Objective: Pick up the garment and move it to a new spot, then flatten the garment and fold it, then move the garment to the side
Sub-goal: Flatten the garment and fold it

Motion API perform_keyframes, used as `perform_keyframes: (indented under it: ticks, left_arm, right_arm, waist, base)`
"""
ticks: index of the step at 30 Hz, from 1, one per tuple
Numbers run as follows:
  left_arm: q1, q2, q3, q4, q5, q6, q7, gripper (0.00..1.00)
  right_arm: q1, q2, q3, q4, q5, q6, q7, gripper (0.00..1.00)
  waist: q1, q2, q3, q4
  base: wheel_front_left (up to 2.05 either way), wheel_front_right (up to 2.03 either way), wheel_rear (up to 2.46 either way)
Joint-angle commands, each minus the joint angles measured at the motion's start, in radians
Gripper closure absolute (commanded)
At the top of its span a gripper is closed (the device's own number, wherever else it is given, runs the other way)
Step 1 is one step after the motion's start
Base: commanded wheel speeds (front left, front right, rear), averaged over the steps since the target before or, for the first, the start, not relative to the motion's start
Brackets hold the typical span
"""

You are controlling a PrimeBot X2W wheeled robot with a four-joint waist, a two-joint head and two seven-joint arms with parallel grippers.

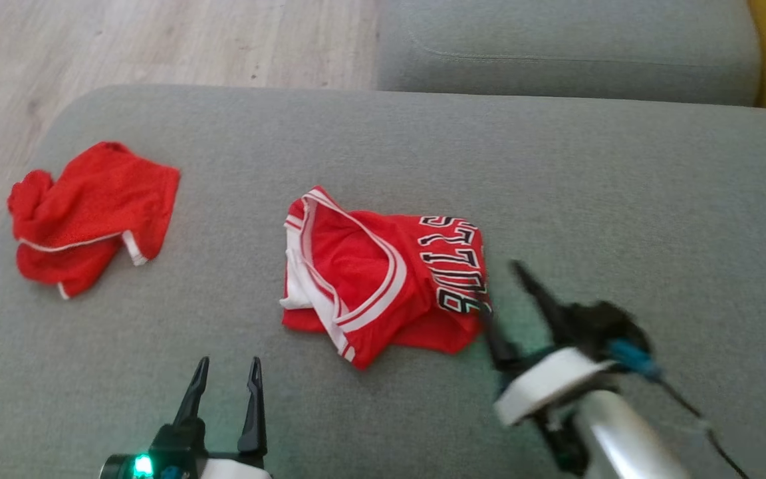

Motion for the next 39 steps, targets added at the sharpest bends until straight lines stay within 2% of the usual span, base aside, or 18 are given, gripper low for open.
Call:
perform_keyframes:
  ticks: [1,6,10,21,29,31,32,33,34,35,39]
  left_arm:
    - [-0.041,0.003,0.021,-0.025,-0.013,-0.002,-0.002,0.0]
    - [-0.048,0.003,0.001,-0.02,-0.024,-0.003,-0.002,0.0]
    - [-0.052,0.003,-0.017,-0.021,-0.035,0.0,-0.002,0.0]
    - [-0.07,0.003,-0.046,-0.019,-0.055,-0.003,-0.002,0.0]
    - [-0.082,0.003,-0.059,-0.024,-0.064,0.002,-0.002,0.0]
    - [-0.084,0.003,-0.057,-0.023,-0.064,0.0,-0.002,0.0]
    - [-0.085,0.003,-0.057,-0.022,-0.064,0.0,-0.002,0.0]
    - [-0.086,0.003,-0.057,-0.022,-0.064,-0.001,-0.002,0.0]
    - [-0.087,0.003,-0.057,-0.022,-0.064,-0.001,-0.002,0.0]
    - [-0.088,0.003,-0.058,-0.021,-0.064,-0.002,-0.002,0.0]
    - [-0.091,0.003,-0.062,-0.018,-0.063,-0.005,-0.002,0.0]
  right_arm:
    - [-0.057,0.0,0.105,-0.036,0.005,-0.001,-0.007,0.0]
    - [-0.107,0.0,0.351,0.017,0.043,-0.001,-0.007,0.0]
    - [-0.152,0.0,0.455,0.1,0.074,-0.001,0.009,0.0]
    - [-0.242,0.0,0.47,0.272,0.032,-0.001,0.027,0.0]
    - [-0.25,0.0,0.481,0.339,0.041,-0.001,0.062,0.0]
    - [-0.25,0.0,0.487,0.349,0.046,-0.001,0.067,0.11]
    - [-0.249,0.0,0.491,0.353,0.049,-0.001,0.071,0.23]
    - [-0.249,0.0,0.494,0.356,0.053,-0.001,0.073,0.43]
    - [-0.25,0.0,0.498,0.361,0.055,-0.001,0.071,0.76]
    - [-0.251,0.0,0.503,0.366,0.058,-0.001,0.069,1.0]
    - [-0.262,0.0,0.521,0.364,0.088,-0.001,0.046,1.0]
  waist:
    - [-0.0001,0.0,0.005,0.016]
    - [-0.0001,0.0,0.019,0.056]
    - [-0.0001,0.0,0.032,0.09]
    - [-0.0001,0.0,0.081,0.162]
    - [-0.0001,0.0,0.105,0.18]
    - [-0.0001,0.0,0.108,0.178]
    - [-0.0001,0.0,0.108,0.177]
    - [-0.0001,0.0,0.109,0.176]
    - [-0.0001,0.0,0.109,0.175]
    - [-0.0001,0.0,0.108,0.174]
    - [-0.0001,0.0,0.104,0.173]
  base:
    - [0.0,0.0,0.0]
    - [0.0,0.0,0.0]
    - [0.0,0.0,0.0]
    - [0.0,0.0,0.0]
    - [0.0,0.0,0.0]
    - [0.0,0.0,0.0]
    - [0.0,0.0,0.0]
    - [0.0,0.0,0.0]
    - [0.0,0.0,0.0]
    - [0.0,0.0,0.0]
    - [0.0,0.0,0.0]
